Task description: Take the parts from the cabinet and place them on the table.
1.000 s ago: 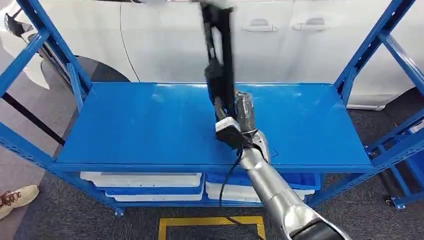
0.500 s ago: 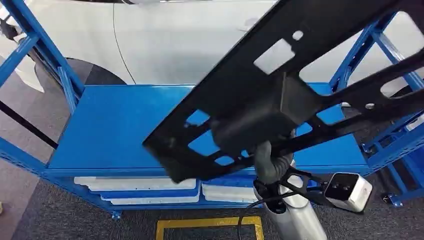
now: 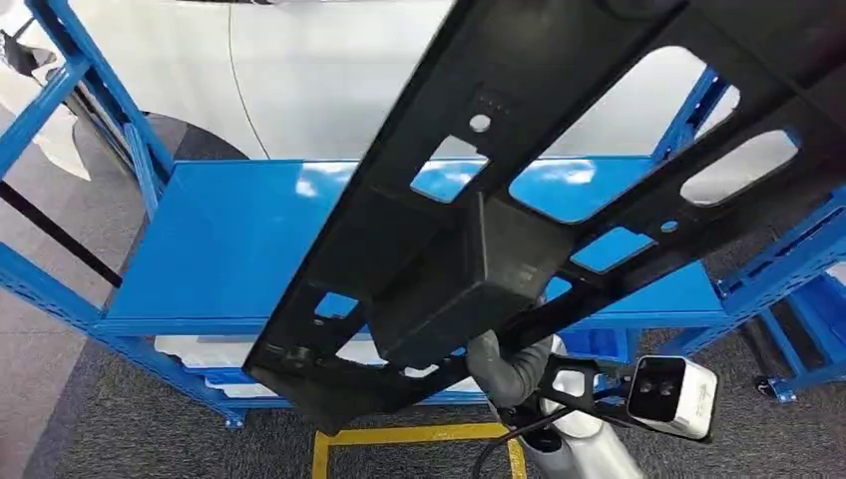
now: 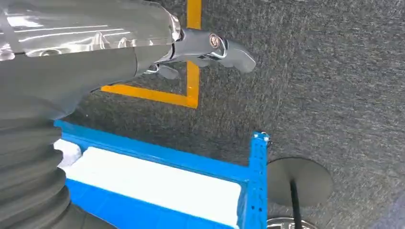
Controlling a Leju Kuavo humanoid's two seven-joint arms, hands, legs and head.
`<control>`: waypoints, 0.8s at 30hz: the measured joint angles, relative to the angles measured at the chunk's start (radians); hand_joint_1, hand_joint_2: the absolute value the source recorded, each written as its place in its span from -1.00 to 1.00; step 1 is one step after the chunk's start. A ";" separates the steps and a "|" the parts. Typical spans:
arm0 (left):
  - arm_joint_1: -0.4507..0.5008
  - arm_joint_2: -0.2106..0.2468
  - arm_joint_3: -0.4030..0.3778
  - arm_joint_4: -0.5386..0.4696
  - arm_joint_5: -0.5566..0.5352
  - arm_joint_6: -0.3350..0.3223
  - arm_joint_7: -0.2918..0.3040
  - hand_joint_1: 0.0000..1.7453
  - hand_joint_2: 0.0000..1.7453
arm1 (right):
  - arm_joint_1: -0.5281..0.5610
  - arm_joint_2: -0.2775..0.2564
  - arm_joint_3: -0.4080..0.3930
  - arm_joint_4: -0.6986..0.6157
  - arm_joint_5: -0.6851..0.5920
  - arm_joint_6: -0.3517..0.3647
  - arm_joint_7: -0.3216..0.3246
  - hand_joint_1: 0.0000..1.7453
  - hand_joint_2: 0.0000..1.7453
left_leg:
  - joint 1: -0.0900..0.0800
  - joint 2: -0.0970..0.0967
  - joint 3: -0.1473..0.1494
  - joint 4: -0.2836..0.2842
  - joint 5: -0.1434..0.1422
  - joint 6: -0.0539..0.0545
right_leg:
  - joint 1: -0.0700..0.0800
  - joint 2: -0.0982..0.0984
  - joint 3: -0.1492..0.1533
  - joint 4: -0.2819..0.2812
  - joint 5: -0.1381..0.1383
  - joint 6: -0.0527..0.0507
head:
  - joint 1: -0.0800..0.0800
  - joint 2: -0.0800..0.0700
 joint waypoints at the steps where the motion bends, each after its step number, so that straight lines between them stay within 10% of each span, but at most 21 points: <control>1: 0.000 0.001 0.000 0.000 0.000 0.000 0.003 -1.00 1.00 | 0.000 -0.001 0.005 0.000 0.003 -0.005 -0.011 1.00 1.00 | 0.000 0.000 -0.003 -0.003 0.007 -0.007 | 0.003 0.000 -0.002 0.000 -0.001 -0.006 | 0.000 0.000; 3: 0.002 0.002 0.000 0.000 0.000 0.000 0.003 -1.00 1.00 | -0.001 -0.003 0.012 0.000 0.025 -0.011 -0.037 1.00 1.00 | 0.004 -0.001 -0.009 -0.001 0.009 -0.019 | -0.008 -0.004 -0.011 -0.014 0.019 -0.027 | 0.000 0.000; 8: 0.005 0.005 0.000 0.000 0.000 -0.003 0.004 -1.00 1.00 | -0.002 -0.006 0.027 -0.001 0.057 -0.024 -0.066 1.00 1.00 | 0.006 -0.001 -0.098 0.292 -0.202 -0.031 | 0.004 -0.008 -0.063 -0.010 0.060 -0.045 | 0.000 0.000; 10: 0.007 0.005 0.000 0.000 0.000 -0.003 0.004 -1.00 1.00 | -0.002 -0.009 0.029 -0.001 0.057 -0.024 -0.069 1.00 1.00 | 0.006 -0.001 -0.060 0.276 -0.169 -0.027 | 0.008 -0.008 -0.086 -0.005 0.074 -0.044 | 0.000 0.000; 12: 0.006 0.006 0.000 0.000 0.000 -0.003 0.007 -1.00 1.00 | -0.002 -0.009 0.030 -0.001 0.060 -0.031 -0.075 1.00 1.00 | 0.003 -0.001 0.063 0.101 -0.107 -0.012 | 0.012 -0.008 -0.105 0.001 0.085 -0.042 | 0.000 0.000; 14: 0.002 0.011 0.002 0.000 0.000 0.003 0.015 -1.00 1.00 | -0.002 -0.008 0.030 -0.002 0.062 -0.040 -0.084 1.00 1.00 | -0.008 0.003 0.141 -0.020 -0.125 0.000 | 0.017 -0.010 -0.113 0.007 0.095 -0.034 | 0.000 0.000; 18: 0.014 0.015 0.008 0.000 0.000 0.014 0.037 -1.00 1.00 | 0.006 -0.010 0.030 -0.001 0.076 -0.039 -0.088 1.00 1.00 | -0.006 0.003 0.122 -0.036 -0.090 0.018 | 0.014 -0.010 -0.117 -0.001 0.116 -0.007 | 0.000 0.000; 22: 0.020 0.015 0.008 0.000 0.000 0.015 0.064 -1.00 1.00 | 0.032 -0.023 0.030 0.000 0.100 -0.009 -0.090 1.00 1.00 | -0.004 0.010 0.076 -0.040 -0.045 0.032 | -0.001 -0.009 -0.185 0.202 -0.079 0.011 | 0.000 0.000; 24: 0.026 0.015 0.008 0.000 0.000 0.015 0.077 -1.00 1.00 | 0.052 -0.028 0.030 0.000 0.102 0.003 -0.090 1.00 1.00 | -0.004 0.011 0.049 -0.036 -0.028 0.028 | -0.005 -0.009 -0.195 0.297 -0.095 0.018 | 0.000 0.000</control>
